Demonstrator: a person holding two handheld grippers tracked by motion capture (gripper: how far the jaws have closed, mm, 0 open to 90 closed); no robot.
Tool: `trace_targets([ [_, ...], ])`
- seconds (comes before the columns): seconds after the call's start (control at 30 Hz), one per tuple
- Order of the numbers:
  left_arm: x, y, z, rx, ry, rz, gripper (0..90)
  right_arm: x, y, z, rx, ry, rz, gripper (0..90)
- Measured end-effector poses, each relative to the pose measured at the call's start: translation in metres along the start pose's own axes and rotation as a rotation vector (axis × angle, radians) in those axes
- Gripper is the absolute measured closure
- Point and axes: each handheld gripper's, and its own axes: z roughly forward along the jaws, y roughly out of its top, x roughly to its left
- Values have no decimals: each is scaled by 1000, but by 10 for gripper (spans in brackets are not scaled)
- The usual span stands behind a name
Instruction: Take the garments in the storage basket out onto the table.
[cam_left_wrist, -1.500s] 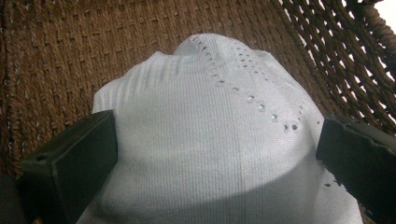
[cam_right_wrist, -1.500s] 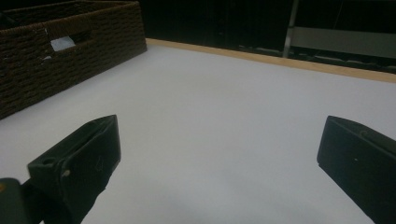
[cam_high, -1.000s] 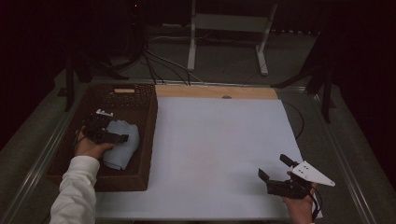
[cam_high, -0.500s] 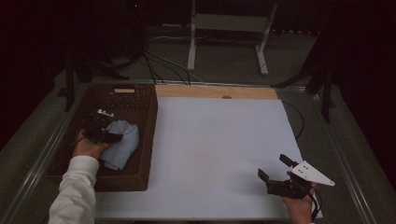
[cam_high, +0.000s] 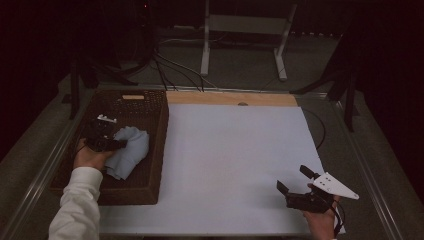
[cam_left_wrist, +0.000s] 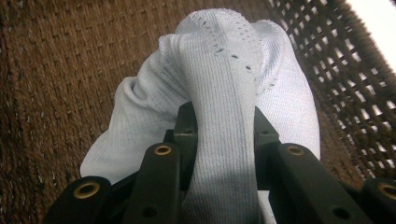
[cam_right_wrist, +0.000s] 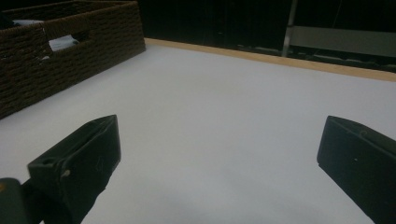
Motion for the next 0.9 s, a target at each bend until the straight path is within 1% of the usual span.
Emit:
trace_targets([
  [0.17, -2, 1, -6, -31, -8, 32, 732, 0, 0, 0, -1, 1, 1, 0],
  [0.33, -3, 2, -12, -56, -14, 47, 740, 0, 0, 0, -2, 1, 2, 0],
  [0.53, -1, 2, -20, -97, -20, 38, 747, 0, 0, 0, -1, 2, 2, 0],
  [0.67, 0, 2, -27, -124, -23, 39, 749, 0, 0, 0, -2, 3, 3, 0],
  [0.83, 3, 3, -35, -157, -31, 27, 750, 0, 0, 0, -2, 4, 3, 0],
  [0.9, 4, 2, -39, -174, -33, 30, 750, 0, 0, 0, -3, 4, 4, 0],
])
